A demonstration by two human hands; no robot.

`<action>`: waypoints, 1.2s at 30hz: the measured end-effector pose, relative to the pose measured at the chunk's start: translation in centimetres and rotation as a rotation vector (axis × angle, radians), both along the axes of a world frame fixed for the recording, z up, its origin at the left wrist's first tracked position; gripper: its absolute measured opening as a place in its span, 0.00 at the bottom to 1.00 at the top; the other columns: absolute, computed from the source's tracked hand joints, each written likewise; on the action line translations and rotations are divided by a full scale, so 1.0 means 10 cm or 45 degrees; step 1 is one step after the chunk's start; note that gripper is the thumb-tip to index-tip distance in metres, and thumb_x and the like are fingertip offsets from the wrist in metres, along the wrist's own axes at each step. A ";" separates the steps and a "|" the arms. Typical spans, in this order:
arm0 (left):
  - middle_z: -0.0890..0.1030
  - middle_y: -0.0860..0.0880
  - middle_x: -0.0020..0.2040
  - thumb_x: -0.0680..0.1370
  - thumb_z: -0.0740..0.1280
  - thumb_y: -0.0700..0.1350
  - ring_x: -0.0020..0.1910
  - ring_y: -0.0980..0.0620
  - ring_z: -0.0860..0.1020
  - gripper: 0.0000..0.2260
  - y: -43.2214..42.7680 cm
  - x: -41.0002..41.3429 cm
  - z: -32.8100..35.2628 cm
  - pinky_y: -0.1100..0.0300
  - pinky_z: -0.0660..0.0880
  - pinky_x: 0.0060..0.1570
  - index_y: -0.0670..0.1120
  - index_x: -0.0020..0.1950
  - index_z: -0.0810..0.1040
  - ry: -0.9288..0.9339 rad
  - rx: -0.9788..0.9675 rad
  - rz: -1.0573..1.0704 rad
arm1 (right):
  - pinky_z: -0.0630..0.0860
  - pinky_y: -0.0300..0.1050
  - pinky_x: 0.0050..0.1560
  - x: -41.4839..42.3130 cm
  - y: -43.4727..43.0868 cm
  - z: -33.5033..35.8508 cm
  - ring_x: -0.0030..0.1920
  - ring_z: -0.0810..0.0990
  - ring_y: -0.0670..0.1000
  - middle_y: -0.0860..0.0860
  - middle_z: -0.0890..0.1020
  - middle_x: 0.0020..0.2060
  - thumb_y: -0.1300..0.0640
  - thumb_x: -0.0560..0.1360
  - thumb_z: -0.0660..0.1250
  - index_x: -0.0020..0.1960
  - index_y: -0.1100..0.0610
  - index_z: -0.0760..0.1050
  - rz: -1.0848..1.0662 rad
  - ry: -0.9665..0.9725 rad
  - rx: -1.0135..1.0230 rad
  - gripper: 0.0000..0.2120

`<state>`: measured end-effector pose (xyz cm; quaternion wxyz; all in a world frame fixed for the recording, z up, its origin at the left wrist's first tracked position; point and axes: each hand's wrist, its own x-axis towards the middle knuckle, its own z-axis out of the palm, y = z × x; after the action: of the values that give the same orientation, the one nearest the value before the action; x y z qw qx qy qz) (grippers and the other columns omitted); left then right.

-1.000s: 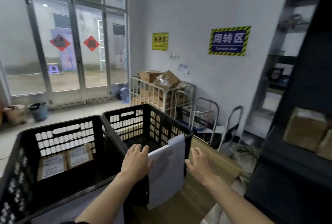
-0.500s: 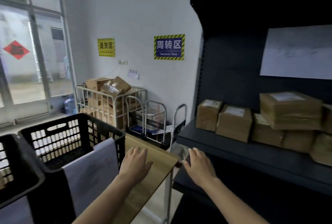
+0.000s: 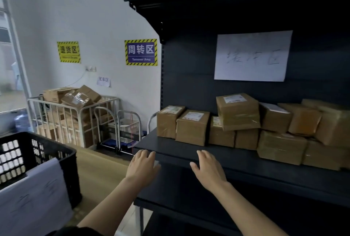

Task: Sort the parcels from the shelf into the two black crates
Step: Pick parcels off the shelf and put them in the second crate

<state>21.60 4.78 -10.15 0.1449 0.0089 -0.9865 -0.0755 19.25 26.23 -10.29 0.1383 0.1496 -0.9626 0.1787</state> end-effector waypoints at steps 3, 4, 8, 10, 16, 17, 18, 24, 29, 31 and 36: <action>0.69 0.45 0.67 0.79 0.58 0.54 0.70 0.45 0.62 0.20 0.14 -0.14 0.01 0.54 0.61 0.68 0.45 0.67 0.66 -0.019 0.009 -0.022 | 0.64 0.45 0.67 -0.06 0.19 0.04 0.69 0.64 0.52 0.52 0.66 0.70 0.46 0.80 0.54 0.72 0.58 0.58 -0.057 0.004 0.002 0.25; 0.69 0.45 0.67 0.79 0.58 0.54 0.71 0.45 0.61 0.21 0.17 -0.19 0.01 0.54 0.61 0.68 0.45 0.68 0.65 -0.021 0.008 -0.032 | 0.65 0.45 0.67 -0.09 0.23 0.05 0.69 0.64 0.52 0.52 0.66 0.70 0.46 0.80 0.54 0.72 0.58 0.58 -0.076 0.000 0.006 0.25; 0.67 0.44 0.69 0.79 0.57 0.54 0.72 0.45 0.60 0.23 0.23 -0.40 0.04 0.53 0.60 0.69 0.45 0.71 0.62 -0.013 0.034 -0.061 | 0.65 0.47 0.66 -0.21 0.35 0.09 0.69 0.64 0.53 0.53 0.65 0.70 0.46 0.80 0.53 0.72 0.58 0.58 -0.134 -0.026 0.028 0.25; 0.68 0.44 0.68 0.79 0.57 0.54 0.70 0.44 0.61 0.23 0.20 -0.52 0.08 0.53 0.61 0.68 0.45 0.70 0.63 -0.008 0.046 -0.070 | 0.66 0.47 0.65 -0.28 0.36 0.11 0.69 0.64 0.53 0.53 0.66 0.70 0.46 0.80 0.53 0.72 0.58 0.58 -0.153 -0.033 0.022 0.25; 0.70 0.43 0.65 0.79 0.58 0.55 0.67 0.44 0.64 0.21 -0.03 -0.99 0.17 0.52 0.65 0.64 0.44 0.67 0.67 0.025 0.068 -0.084 | 0.67 0.47 0.64 -0.61 0.19 0.14 0.69 0.64 0.52 0.52 0.65 0.70 0.46 0.80 0.53 0.73 0.57 0.57 -0.197 -0.050 -0.013 0.26; 0.70 0.43 0.66 0.79 0.58 0.55 0.68 0.44 0.64 0.21 -0.08 -1.08 0.19 0.52 0.65 0.65 0.45 0.68 0.66 0.026 0.078 -0.085 | 0.67 0.47 0.64 -0.69 0.15 0.16 0.69 0.65 0.52 0.52 0.65 0.70 0.46 0.80 0.53 0.73 0.57 0.57 -0.204 -0.046 -0.021 0.26; 0.69 0.43 0.67 0.79 0.58 0.55 0.69 0.44 0.63 0.22 -0.14 -1.17 0.20 0.51 0.65 0.65 0.45 0.69 0.65 0.028 0.087 -0.088 | 0.67 0.46 0.64 -0.77 0.09 0.19 0.69 0.65 0.52 0.52 0.65 0.70 0.46 0.80 0.53 0.73 0.57 0.57 -0.209 -0.039 -0.032 0.26; 0.69 0.43 0.68 0.79 0.58 0.53 0.69 0.43 0.63 0.22 -0.53 -1.70 0.30 0.51 0.63 0.66 0.45 0.70 0.65 0.052 0.205 -0.112 | 0.66 0.47 0.66 -1.30 -0.38 0.38 0.69 0.65 0.53 0.52 0.64 0.70 0.46 0.79 0.54 0.73 0.57 0.58 -0.194 0.023 -0.127 0.26; 0.69 0.40 0.68 0.80 0.57 0.54 0.69 0.41 0.65 0.24 -0.75 -2.13 0.40 0.50 0.64 0.65 0.42 0.71 0.64 0.043 0.467 -0.110 | 0.65 0.46 0.66 -1.75 -0.72 0.54 0.68 0.65 0.53 0.54 0.67 0.69 0.47 0.79 0.55 0.71 0.59 0.61 -0.239 0.068 -0.163 0.25; 0.69 0.39 0.69 0.80 0.57 0.54 0.68 0.41 0.66 0.25 -0.79 -2.31 0.45 0.50 0.64 0.65 0.41 0.72 0.63 0.009 0.593 -0.114 | 0.66 0.50 0.67 -1.92 -0.79 0.61 0.68 0.66 0.54 0.54 0.68 0.69 0.45 0.79 0.54 0.71 0.59 0.62 -0.288 0.087 -0.099 0.26; 0.72 0.39 0.68 0.81 0.55 0.54 0.65 0.43 0.71 0.24 -0.76 -2.66 0.56 0.52 0.68 0.61 0.39 0.70 0.67 -0.078 0.851 -0.187 | 0.65 0.54 0.64 -2.25 -0.96 0.68 0.64 0.70 0.56 0.55 0.75 0.63 0.41 0.78 0.51 0.63 0.60 0.71 -0.363 0.001 0.105 0.26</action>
<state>-4.97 -2.78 -4.51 0.0983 -0.0131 -0.9092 -0.4045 -3.20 16.62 -3.51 0.1565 0.0169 -0.9805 0.1174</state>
